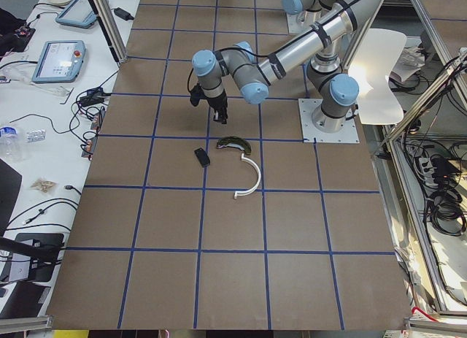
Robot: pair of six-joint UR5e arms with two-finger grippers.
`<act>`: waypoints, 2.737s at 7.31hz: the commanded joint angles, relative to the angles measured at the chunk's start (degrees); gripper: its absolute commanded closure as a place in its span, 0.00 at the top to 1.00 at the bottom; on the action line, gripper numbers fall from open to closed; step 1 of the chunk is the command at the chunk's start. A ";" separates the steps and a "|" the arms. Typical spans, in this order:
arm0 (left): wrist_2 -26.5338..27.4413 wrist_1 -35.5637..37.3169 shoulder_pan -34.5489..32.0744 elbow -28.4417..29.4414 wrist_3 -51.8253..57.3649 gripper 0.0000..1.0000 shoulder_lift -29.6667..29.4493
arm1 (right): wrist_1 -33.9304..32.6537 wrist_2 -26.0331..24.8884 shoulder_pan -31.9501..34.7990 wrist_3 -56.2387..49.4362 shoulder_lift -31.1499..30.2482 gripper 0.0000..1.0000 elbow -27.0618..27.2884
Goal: Place bearing gear from tray to pile
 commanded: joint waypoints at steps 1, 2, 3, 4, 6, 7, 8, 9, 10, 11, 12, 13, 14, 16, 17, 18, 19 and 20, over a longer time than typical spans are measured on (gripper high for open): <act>0.64 4.47 8.04 -0.92 9.09 0.00 -1.28 | 4.07 1.31 10.29 12.36 -3.94 0.00 3.27; 0.64 7.09 8.50 -1.71 9.39 0.00 -1.37 | 3.98 5.49 15.04 21.12 -6.48 0.00 7.56; 0.64 7.64 8.50 -1.72 9.57 0.44 -1.98 | 2.94 6.67 21.78 31.83 -8.94 0.00 12.64; 0.64 7.73 8.50 -1.80 9.66 0.99 -2.08 | 0.67 7.64 27.16 38.98 -11.57 0.00 16.18; 0.64 6.95 8.24 -1.46 8.96 1.00 -1.55 | -0.67 10.89 42.16 59.17 -12.57 0.00 17.53; 0.38 6.42 6.76 -1.45 8.26 1.00 -0.59 | -4.94 11.68 50.51 70.93 -11.70 0.00 17.62; 0.29 4.94 3.96 -1.28 6.08 1.00 0.64 | -7.68 12.99 57.12 78.44 -10.99 0.00 17.62; 0.29 2.83 -0.33 -1.10 2.14 1.00 2.21 | -9.01 17.44 61.27 84.78 -10.98 0.00 17.53; 0.20 1.42 -4.29 -1.10 -3.03 1.00 3.71 | -9.03 18.45 63.66 87.89 -10.46 0.00 17.62; 0.03 0.45 -7.63 -1.10 -8.22 1.00 4.51 | -12.16 18.46 68.65 91.66 -9.41 0.00 17.53; -1.10 0.44 -10.63 -1.10 -12.88 1.00 5.47 | -15.76 18.46 72.44 95.53 -7.05 0.00 17.44; -2.07 0.44 -13.18 -0.93 -17.54 1.00 6.96 | -19.36 18.46 73.69 98.18 -5.38 0.15 17.53; -2.43 -1.74 -15.73 0.73 -21.15 1.00 8.72 | -21.05 18.37 73.71 99.42 -4.14 0.55 17.53; -4.78 -15.39 -22.75 10.36 -34.74 1.00 9.35 | -21.33 17.58 73.10 98.56 -4.65 1.00 16.92; -5.68 -18.60 -26.35 15.11 -39.51 1.00 8.83 | -21.24 17.32 71.61 98.03 -5.00 1.00 16.83; -5.60 -21.68 -29.35 19.25 -42.08 1.00 8.65 | -20.46 16.10 69.68 96.03 -5.88 1.00 16.91; -5.60 -24.93 -31.46 22.07 -42.54 1.00 9.78 | -19.76 14.95 67.23 94.61 -7.45 1.00 17.18; -5.42 -26.61 -32.27 23.14 -42.55 1.00 10.22 | -16.88 13.81 64.42 90.60 -9.82 1.00 17.09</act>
